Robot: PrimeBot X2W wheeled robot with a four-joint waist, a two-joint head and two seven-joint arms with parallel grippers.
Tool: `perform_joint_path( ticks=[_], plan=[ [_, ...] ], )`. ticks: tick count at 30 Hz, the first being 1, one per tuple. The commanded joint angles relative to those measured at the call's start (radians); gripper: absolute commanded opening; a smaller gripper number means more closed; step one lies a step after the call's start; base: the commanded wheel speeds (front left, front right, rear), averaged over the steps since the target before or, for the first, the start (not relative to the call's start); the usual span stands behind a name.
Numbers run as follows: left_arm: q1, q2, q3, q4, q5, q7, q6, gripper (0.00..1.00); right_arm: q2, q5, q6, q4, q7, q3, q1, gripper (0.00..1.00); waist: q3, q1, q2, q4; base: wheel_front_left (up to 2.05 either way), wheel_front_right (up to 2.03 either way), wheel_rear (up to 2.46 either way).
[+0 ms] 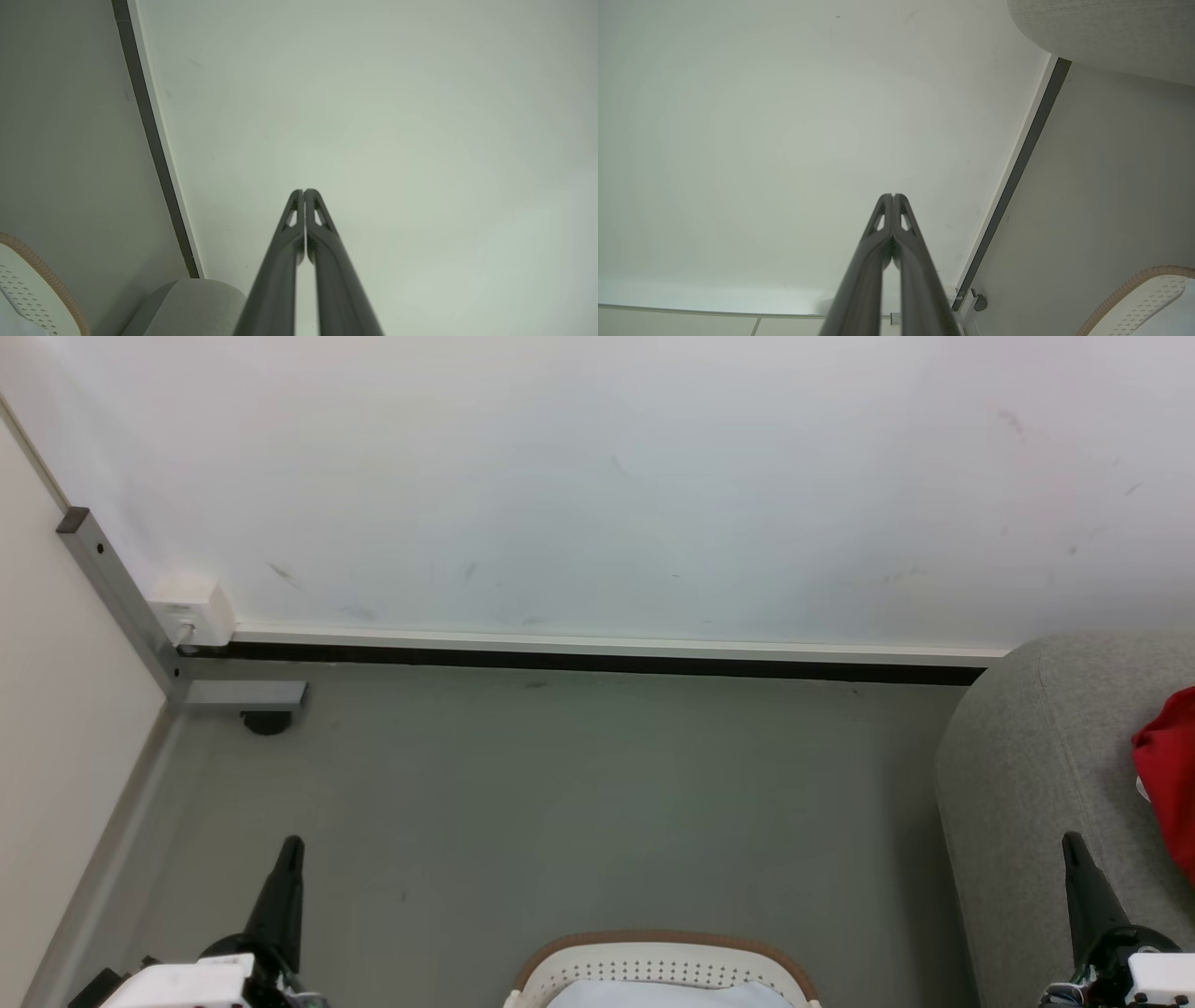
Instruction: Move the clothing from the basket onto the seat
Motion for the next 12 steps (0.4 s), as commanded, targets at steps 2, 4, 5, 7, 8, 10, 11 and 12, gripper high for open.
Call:
perform_joint_path(
  ticks=[2,4,5,7,8,10,11,12],
  plan=[
    [-0.009,0.002,0.002,0.000,-0.013,0.004,0.000,0.00,0.000,-0.005,-0.002,0.002,0.004,-0.003,-0.012,0.00,0.000,0.0000,0.0000,0.000,0.00,0.00,0.00],
    [-0.009,0.002,0.002,0.000,-0.013,0.004,0.000,0.00,0.000,-0.004,-0.002,0.002,0.005,-0.004,-0.013,0.00,0.000,0.0000,0.0000,0.000,0.00,0.00,0.00],
    [-0.009,0.002,0.002,0.000,-0.013,0.004,0.000,0.00,0.000,-0.005,-0.002,0.002,0.005,-0.004,-0.013,0.00,0.000,0.0000,0.0000,0.000,0.00,0.00,0.00],
    [-0.009,0.002,0.002,0.000,-0.013,0.004,0.000,0.00,0.001,-0.004,-0.002,0.002,0.005,-0.004,-0.013,0.00,0.000,0.0000,0.0000,0.000,0.00,0.00,0.00],
    [-0.009,0.002,0.002,0.000,-0.013,0.004,0.000,0.00,0.001,-0.004,-0.002,0.002,0.005,-0.004,-0.013,0.00,0.000,0.0000,0.0000,0.000,0.00,0.00,0.00],
    [-0.009,0.002,0.002,0.000,-0.013,0.004,0.000,0.00,0.001,-0.005,-0.002,0.002,0.005,-0.005,-0.013,0.00,0.000,0.0000,0.0000,0.000,0.00,0.00,0.00],
    [-0.009,0.002,0.002,0.000,-0.013,0.004,0.000,0.00,0.001,-0.005,-0.002,0.002,0.005,-0.005,-0.013,0.00,0.000,0.0000,0.0000,0.000,0.00,0.00,0.00],
    [-0.009,0.002,0.002,0.000,-0.013,0.004,0.000,0.00,0.001,-0.005,-0.002,0.002,0.005,-0.005,-0.013,0.00,0.000,0.0000,0.0000,0.000,0.00,0.00,0.00]
  ],
)
